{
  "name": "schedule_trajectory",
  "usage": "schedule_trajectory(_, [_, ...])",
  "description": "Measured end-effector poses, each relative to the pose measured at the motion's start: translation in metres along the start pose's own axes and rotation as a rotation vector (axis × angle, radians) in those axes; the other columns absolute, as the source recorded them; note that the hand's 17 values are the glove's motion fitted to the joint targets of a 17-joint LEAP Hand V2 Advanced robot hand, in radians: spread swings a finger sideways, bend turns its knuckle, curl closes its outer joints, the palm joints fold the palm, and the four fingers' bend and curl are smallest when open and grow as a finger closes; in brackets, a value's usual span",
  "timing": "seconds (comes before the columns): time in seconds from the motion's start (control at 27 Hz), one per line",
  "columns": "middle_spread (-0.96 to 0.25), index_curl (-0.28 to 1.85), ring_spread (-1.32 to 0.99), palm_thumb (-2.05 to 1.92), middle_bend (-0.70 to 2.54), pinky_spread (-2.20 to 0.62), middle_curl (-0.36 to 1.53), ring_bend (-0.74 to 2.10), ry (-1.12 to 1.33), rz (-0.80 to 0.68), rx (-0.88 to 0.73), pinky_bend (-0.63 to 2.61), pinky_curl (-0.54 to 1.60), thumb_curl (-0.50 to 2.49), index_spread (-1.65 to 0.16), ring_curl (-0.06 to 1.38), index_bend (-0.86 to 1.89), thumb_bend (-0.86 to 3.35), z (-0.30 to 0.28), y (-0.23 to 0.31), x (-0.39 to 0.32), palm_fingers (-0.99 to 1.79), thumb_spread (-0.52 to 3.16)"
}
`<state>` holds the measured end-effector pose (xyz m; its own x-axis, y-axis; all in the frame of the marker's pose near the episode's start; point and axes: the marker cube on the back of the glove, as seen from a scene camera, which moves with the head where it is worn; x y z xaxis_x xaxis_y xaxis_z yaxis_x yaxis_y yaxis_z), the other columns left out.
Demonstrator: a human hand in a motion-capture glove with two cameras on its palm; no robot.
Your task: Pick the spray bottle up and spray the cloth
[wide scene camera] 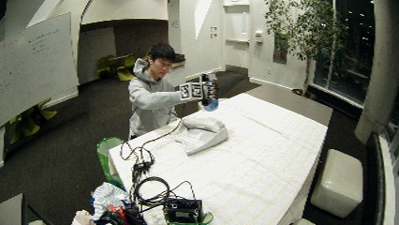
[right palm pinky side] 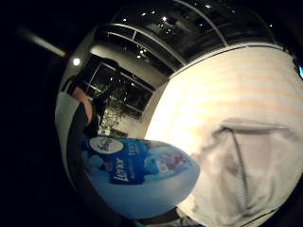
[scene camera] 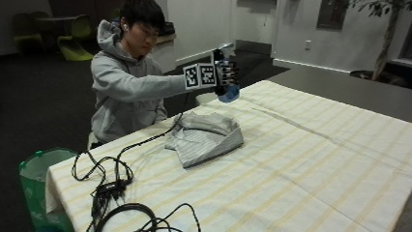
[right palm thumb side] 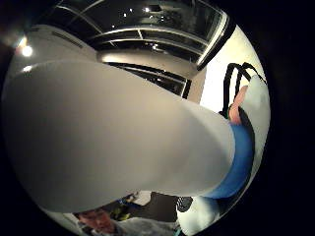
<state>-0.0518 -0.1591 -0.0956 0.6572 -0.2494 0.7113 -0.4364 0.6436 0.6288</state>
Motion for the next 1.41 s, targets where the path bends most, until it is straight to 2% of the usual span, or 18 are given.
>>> schedule_trajectory(0.18, [-0.04, 0.55, -0.17, 1.05, 0.62, -0.28, 0.48, 0.48, -0.055, 0.056, 0.085, 0.32, 0.42, 0.67, -0.17, 0.45, 0.47, -0.03, 0.073, -0.007, 0.031, 1.34, -0.11])
schedule_trajectory(0.41, [-0.04, 0.55, -0.16, 1.06, 0.61, -0.28, 0.48, 0.48, -0.036, 0.131, 0.087, 0.31, 0.42, 0.67, -0.17, 0.46, 0.46, -0.03, 0.127, -0.006, 0.080, 1.34, -0.10])
schedule_trajectory(0.7, [-0.04, 0.55, -0.16, 1.06, 0.60, -0.29, 0.48, 0.47, 0.035, 0.054, 0.013, 0.31, 0.42, 0.68, -0.17, 0.45, 0.45, -0.03, 0.164, 0.009, 0.118, 1.34, -0.09])
schedule_trajectory(0.89, [-0.05, 0.54, -0.17, 1.06, 0.60, -0.29, 0.48, 0.47, 0.073, 0.033, -0.082, 0.30, 0.42, 0.68, -0.18, 0.46, 0.41, -0.03, 0.163, 0.012, 0.126, 1.28, -0.04])
schedule_trajectory(1.0, [-0.08, 0.53, -0.17, 1.06, 0.54, -0.28, 0.46, 0.43, 0.084, 0.038, -0.162, 0.36, 0.43, 0.69, -0.19, 0.45, 0.31, -0.04, 0.157, 0.012, 0.125, 1.16, 0.03])
schedule_trajectory(1.11, [-0.09, 0.48, -0.16, 1.05, 0.40, -0.22, 0.43, 0.43, 0.085, 0.054, -0.245, 0.43, 0.44, 0.69, -0.23, 0.44, 0.12, -0.03, 0.150, 0.016, 0.122, 0.90, 0.20])
schedule_trajectory(1.26, [-0.07, 0.45, -0.13, 0.96, 0.30, -0.08, 0.41, 0.35, 0.090, 0.072, -0.306, 0.45, 0.50, 0.66, -0.28, 0.47, 0.04, -0.06, 0.140, 0.024, 0.120, 0.25, 0.39])
schedule_trajectory(1.41, [-0.05, 0.36, -0.10, 0.91, 0.25, 0.04, 0.38, 0.30, 0.099, 0.065, -0.313, 0.46, 0.46, 0.63, -0.32, 0.42, 0.03, -0.05, 0.128, 0.030, 0.117, 0.11, 0.51])
